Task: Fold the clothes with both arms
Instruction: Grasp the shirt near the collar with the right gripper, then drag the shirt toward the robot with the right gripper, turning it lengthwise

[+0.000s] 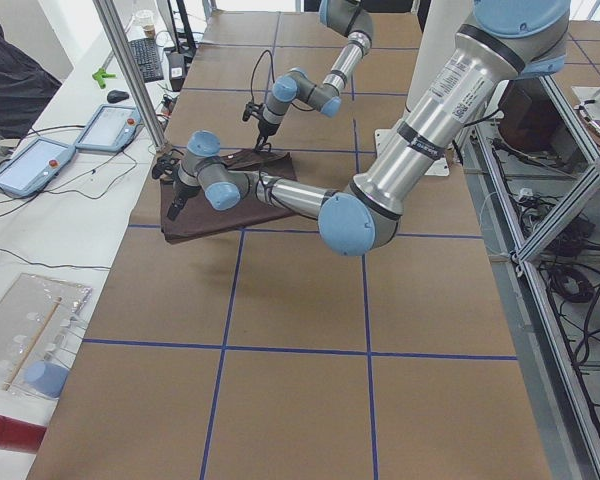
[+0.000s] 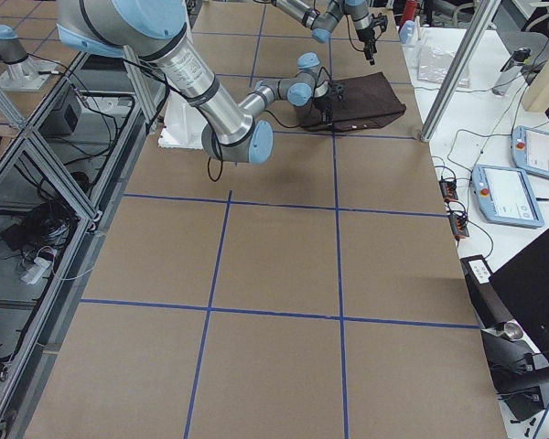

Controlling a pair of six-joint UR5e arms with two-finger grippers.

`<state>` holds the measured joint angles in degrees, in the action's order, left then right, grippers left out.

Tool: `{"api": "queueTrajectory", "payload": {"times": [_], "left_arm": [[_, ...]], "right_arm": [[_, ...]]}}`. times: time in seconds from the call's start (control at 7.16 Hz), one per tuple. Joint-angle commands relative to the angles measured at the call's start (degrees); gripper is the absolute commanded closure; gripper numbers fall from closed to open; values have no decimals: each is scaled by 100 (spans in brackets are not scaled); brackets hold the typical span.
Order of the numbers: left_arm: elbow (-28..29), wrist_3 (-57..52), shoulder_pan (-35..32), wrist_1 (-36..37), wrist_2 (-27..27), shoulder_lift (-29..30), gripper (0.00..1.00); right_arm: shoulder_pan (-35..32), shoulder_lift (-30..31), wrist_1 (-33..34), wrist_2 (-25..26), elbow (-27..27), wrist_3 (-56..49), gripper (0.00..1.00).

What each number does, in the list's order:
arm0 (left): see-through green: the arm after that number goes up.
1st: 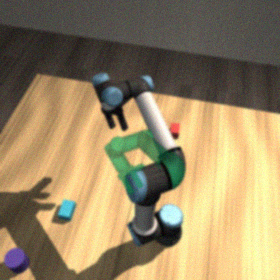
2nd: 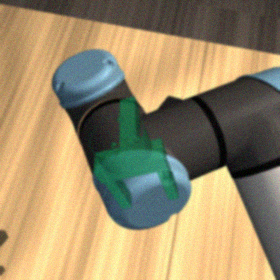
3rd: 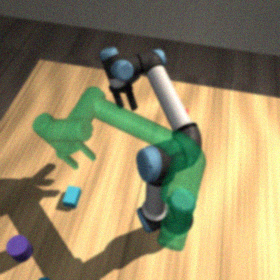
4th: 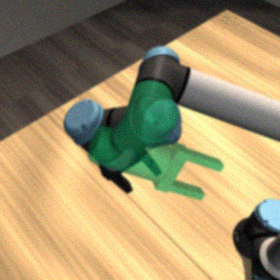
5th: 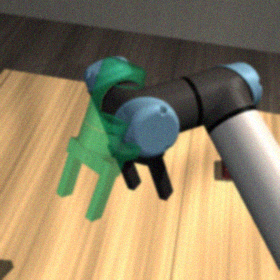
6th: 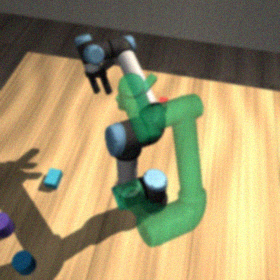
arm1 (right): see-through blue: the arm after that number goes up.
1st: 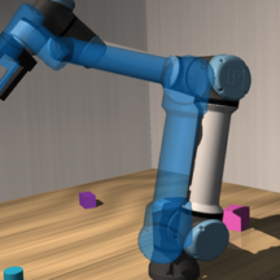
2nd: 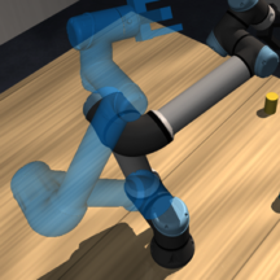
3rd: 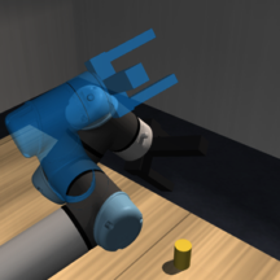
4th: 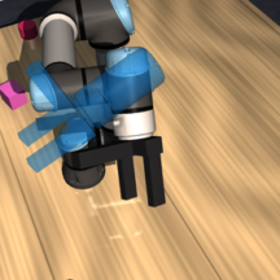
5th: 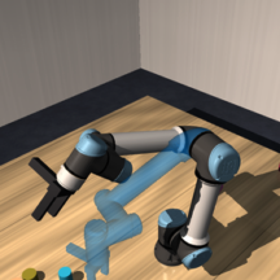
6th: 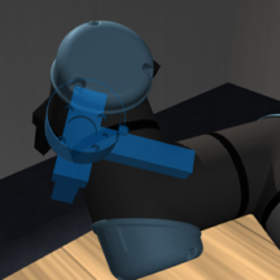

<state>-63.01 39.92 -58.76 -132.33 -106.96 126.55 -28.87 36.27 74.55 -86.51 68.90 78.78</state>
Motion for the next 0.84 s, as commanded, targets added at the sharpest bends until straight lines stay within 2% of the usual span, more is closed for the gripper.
{"api": "queueTrajectory", "payload": {"times": [0.0, 0.28, 0.42, 0.7], "left_arm": [[-9, 25, 22, -3, 0, 10, 0], [-26, 33, 40, -3, 0, 27, 0], [-105, 68, 40, -3, 0, 18, 0], [-132, 78, 84, -3, 0, 18, 0]], "right_arm": [[414, 1271, 339, 308, 1759, 32, 100], [1134, 2632, 621, 808, 3560, 102, 100], [1547, 3327, 622, 1168, 4100, 294, 100], [1866, 3659, 622, 1338, 4255, 550, 100]]}}
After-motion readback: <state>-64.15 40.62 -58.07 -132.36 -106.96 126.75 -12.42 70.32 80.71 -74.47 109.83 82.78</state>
